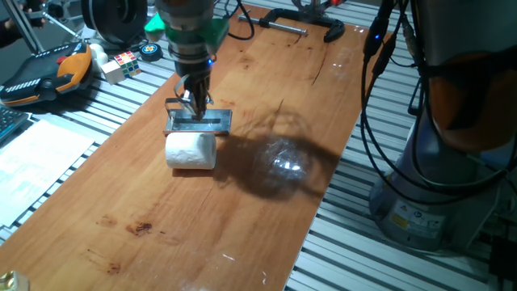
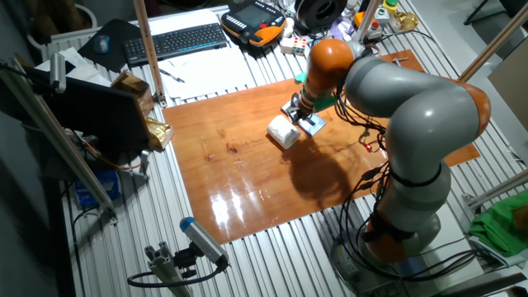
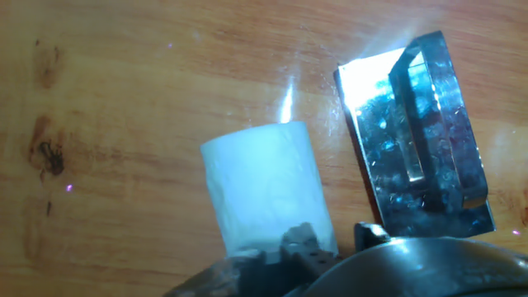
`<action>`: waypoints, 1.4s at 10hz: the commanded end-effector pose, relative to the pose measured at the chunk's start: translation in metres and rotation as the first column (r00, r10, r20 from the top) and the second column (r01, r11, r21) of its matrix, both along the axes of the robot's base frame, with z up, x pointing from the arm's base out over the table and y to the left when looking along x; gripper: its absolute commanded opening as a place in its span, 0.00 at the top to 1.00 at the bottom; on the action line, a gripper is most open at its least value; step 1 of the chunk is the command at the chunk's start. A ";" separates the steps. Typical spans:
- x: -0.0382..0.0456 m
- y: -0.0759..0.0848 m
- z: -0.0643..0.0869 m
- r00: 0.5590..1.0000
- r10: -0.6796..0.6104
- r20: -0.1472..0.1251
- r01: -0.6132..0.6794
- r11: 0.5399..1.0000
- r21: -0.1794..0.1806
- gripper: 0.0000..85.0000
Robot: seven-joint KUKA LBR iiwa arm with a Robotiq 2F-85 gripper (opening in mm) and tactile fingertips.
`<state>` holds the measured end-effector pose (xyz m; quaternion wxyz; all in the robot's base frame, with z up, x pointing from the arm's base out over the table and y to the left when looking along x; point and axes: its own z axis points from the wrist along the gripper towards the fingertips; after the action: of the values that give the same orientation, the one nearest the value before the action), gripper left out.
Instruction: Put the toilet paper on its holder
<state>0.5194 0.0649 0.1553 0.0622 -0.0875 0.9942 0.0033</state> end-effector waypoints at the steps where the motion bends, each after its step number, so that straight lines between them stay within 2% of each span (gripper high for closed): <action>1: -0.0004 0.002 -0.002 1.000 -0.015 0.018 0.015 1.000 -0.004 0.13; 2: -0.0013 0.005 -0.004 0.999 -0.023 0.025 0.023 1.000 -0.002 0.06; 4: -0.0050 0.011 -0.008 0.999 -0.034 0.020 0.033 0.999 0.014 0.03; 6: -0.0067 0.016 -0.006 1.000 -0.020 0.009 0.020 1.000 -0.007 0.03; 7: -0.0066 0.017 -0.006 1.000 0.014 -0.002 -0.014 0.999 -0.042 0.04; 9: -0.0067 0.023 -0.004 0.999 0.040 -0.019 -0.042 0.996 -0.077 0.07; 10: -0.0067 0.029 -0.001 0.998 0.053 -0.028 -0.055 0.992 -0.113 0.07; 11: -0.0066 0.036 0.002 0.997 0.060 -0.039 -0.065 0.989 -0.135 0.08; 12: -0.0061 0.040 0.001 0.997 0.057 -0.047 -0.062 0.992 -0.114 0.09; 14: -0.0035 0.038 -0.003 0.996 0.069 -0.057 -0.076 0.989 -0.127 0.10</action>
<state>0.5162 0.1030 0.1517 0.0294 -0.1280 0.9898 -0.0557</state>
